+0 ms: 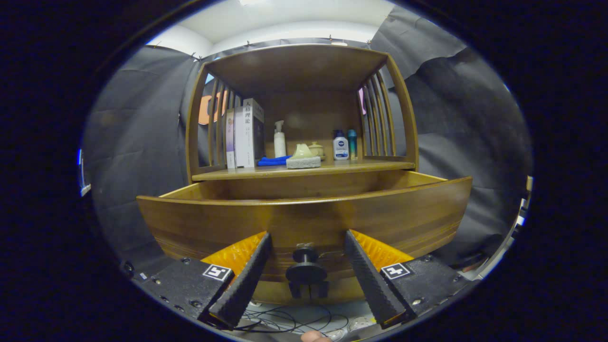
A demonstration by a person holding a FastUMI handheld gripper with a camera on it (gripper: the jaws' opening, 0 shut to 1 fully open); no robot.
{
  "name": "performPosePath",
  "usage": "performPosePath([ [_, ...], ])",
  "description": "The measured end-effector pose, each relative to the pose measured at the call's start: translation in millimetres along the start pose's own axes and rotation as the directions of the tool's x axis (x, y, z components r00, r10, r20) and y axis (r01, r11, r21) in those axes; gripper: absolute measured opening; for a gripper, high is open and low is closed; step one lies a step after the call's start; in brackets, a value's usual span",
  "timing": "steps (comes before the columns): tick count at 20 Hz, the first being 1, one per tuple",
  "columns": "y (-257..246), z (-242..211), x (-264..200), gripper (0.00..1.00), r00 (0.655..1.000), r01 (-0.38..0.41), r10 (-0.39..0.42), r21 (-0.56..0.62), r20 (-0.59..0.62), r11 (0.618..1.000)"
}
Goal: Pull open the drawer, take out the items inside it, and place them on the countertop above the cabinet.
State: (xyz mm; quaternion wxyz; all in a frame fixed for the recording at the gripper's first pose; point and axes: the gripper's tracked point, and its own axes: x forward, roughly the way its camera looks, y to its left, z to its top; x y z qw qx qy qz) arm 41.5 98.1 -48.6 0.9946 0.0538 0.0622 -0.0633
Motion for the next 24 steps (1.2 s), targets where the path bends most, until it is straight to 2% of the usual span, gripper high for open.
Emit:
performPosePath([
  [13, 8.5, 11.1, 53.4, 1.0, 0.999, 0.03, -0.029, -0.019, 0.019, 0.999],
  [24, 9.2, 22.3, 121.5, 1.0, 1.0, 0.026, -0.025, -0.021, 0.011, 0.999],
])
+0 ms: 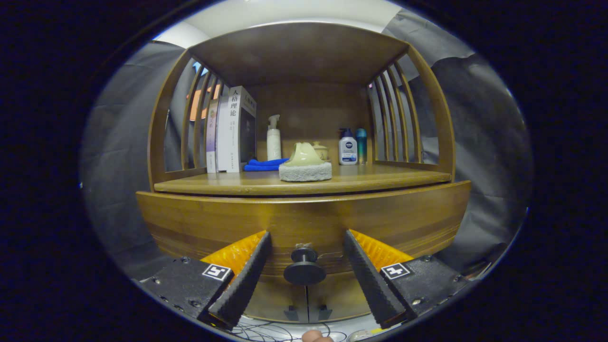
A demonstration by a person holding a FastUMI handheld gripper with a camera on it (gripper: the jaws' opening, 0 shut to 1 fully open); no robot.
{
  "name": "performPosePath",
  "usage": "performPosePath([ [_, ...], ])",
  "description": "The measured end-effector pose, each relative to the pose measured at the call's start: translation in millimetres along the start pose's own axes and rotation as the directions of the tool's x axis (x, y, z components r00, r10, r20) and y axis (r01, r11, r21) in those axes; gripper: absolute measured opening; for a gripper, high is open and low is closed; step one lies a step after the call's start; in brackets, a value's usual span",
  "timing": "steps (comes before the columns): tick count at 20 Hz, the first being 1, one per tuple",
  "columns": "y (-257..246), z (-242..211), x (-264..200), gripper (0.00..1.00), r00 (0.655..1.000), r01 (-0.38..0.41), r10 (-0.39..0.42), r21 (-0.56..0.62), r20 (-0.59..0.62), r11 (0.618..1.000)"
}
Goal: Pull open the drawer, take out the items inside it, and place them on the countertop above the cabinet.
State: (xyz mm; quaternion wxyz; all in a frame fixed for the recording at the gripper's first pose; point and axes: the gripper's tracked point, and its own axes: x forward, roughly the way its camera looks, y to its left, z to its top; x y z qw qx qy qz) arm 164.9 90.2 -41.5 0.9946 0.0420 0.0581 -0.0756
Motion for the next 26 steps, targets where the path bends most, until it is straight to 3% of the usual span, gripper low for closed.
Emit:
performPosePath([
  [15, 1.4, 1.2, 25.0, 1.0, 0.998, -0.01, 0.01, -0.002, 0.058, 1.0],
  [17, 4.7, 2.8, 20.9, 0.99, 0.998, -0.044, 0.043, 0.023, 0.039, 0.999],
  [22, -5.3, 22.5, -30.1, 0.99, 0.995, -0.081, 0.08, 0.015, 0.062, 0.997],
  [26, -3.0, 40.1, -89.6, 1.0, 0.986, -0.162, 0.161, 0.002, 0.038, 0.987],
])
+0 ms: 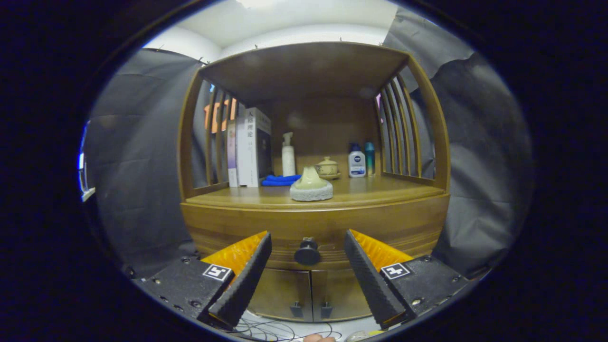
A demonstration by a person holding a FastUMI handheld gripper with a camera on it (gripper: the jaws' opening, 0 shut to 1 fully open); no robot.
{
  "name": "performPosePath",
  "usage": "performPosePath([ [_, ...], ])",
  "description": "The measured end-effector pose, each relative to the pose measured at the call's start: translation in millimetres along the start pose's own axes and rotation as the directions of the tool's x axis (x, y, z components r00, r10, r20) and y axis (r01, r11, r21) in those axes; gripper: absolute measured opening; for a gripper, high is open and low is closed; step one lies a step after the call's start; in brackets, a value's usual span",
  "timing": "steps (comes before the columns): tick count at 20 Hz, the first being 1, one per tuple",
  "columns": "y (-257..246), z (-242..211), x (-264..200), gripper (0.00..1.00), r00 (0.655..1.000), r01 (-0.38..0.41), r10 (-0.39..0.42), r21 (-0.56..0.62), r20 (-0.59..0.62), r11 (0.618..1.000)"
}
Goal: Pull open the drawer, take out the items inside it, and place them on the countertop above the cabinet.
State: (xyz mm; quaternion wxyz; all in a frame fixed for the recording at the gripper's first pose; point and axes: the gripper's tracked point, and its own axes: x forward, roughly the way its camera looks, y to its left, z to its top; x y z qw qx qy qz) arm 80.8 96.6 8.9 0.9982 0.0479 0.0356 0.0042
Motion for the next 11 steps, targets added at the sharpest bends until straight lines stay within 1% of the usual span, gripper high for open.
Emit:
performPosePath([
  [1, 0.6, 8.0, -12.2, 0.99, 1.0, -0.021, 0.021, -0.001, 0.005, 1.0],
  [4, -12.0, 31.2, -55.5, 0.99, 0.999, -0.04, 0.04, -0.017, 0.002, 0.999],
  [7, -26.9, 38.9, -95.0, 0.99, 0.999, -0.028, 0.029, -0.05, 0.021, 0.998],
  [8, -30.3, 40.6, -103.9, 0.99, 0.999, -0.019, 0.02, -0.035, 0.038, 0.999],
  [10, -28.9, 47.1, -114.4, 0.99, 0.998, -0.061, 0.061, -0.006, 0.027, 0.998],
  [11, -33.8, 54.1, -118.6, 0.99, 0.997, -0.057, 0.057, 0.01, 0.043, 0.998],
])
